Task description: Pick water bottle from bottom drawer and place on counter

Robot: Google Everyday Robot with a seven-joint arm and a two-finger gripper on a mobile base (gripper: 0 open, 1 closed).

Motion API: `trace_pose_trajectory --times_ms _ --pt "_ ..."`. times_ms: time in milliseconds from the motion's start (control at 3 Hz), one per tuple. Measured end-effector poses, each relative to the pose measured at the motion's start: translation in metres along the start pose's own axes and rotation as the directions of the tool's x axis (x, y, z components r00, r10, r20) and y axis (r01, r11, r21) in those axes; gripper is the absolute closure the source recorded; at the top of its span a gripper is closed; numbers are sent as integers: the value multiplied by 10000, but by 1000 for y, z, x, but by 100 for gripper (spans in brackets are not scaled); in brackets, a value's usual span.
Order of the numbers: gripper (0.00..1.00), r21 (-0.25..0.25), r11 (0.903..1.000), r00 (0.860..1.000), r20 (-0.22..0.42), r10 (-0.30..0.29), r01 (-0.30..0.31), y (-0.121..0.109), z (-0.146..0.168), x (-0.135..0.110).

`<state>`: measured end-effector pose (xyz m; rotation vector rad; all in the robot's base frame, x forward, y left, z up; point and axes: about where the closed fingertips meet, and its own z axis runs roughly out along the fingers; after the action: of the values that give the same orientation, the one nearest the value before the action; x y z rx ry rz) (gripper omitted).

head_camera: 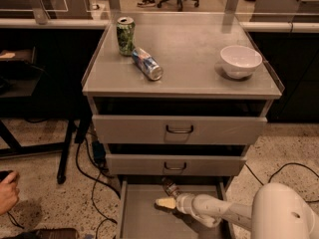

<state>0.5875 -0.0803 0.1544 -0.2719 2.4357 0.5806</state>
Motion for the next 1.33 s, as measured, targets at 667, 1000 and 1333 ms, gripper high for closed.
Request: trace_pose_trajectory --times_ms 667,1000,1333 --pt "0 40 9998 9998 -86 169 -169 -10 20 10" --pt "16 45 9998 9998 -88 177 -177 -11 21 11" --pt "40 45 9998 9998 -88 177 -177 -11 21 11"
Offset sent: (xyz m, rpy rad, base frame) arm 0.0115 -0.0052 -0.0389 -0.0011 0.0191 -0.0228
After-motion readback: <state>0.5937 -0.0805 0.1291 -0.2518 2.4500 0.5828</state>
